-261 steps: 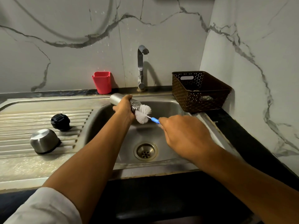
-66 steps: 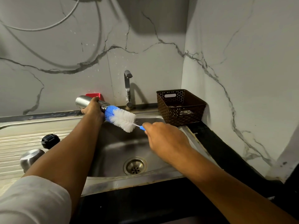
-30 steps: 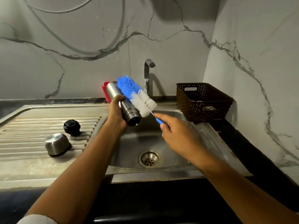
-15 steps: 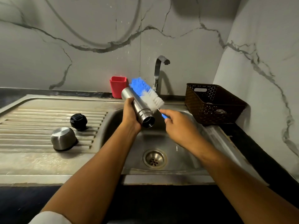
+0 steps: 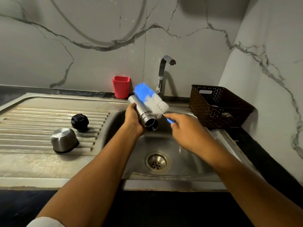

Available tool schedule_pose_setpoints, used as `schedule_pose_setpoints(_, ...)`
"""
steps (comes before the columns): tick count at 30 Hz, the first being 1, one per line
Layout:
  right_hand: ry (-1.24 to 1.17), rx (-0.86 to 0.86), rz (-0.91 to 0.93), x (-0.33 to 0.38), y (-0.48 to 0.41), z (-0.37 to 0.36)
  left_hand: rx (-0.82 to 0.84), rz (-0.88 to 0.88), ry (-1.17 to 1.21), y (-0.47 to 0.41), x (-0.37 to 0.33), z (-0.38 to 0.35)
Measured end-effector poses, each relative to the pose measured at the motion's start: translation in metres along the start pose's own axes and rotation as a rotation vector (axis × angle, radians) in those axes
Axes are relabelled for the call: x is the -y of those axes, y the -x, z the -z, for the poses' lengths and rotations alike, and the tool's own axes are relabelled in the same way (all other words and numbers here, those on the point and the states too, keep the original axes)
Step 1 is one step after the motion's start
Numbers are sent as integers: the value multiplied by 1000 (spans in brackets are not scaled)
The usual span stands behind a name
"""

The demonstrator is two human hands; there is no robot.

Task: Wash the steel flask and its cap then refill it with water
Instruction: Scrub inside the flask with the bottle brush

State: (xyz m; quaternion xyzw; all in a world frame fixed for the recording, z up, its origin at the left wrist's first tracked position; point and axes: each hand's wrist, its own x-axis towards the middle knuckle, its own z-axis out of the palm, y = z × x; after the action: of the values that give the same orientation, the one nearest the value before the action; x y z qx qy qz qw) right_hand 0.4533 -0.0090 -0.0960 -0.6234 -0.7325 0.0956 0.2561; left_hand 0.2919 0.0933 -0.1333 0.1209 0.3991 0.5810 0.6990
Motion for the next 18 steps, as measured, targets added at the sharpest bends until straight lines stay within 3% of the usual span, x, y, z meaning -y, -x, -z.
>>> schedule_pose_setpoints(6, 3, -18, -33, -2, -4, 0, 82, 33, -26, 2, 5, -2)
schedule_pose_setpoints(14, -20, 35, -43, -5, 19, -3, -25, 34, 11, -4, 1, 8)
schedule_pose_setpoints(18, -18, -33, -89, -5, -6, -9, 89, 64, -25, 7, 10, -4)
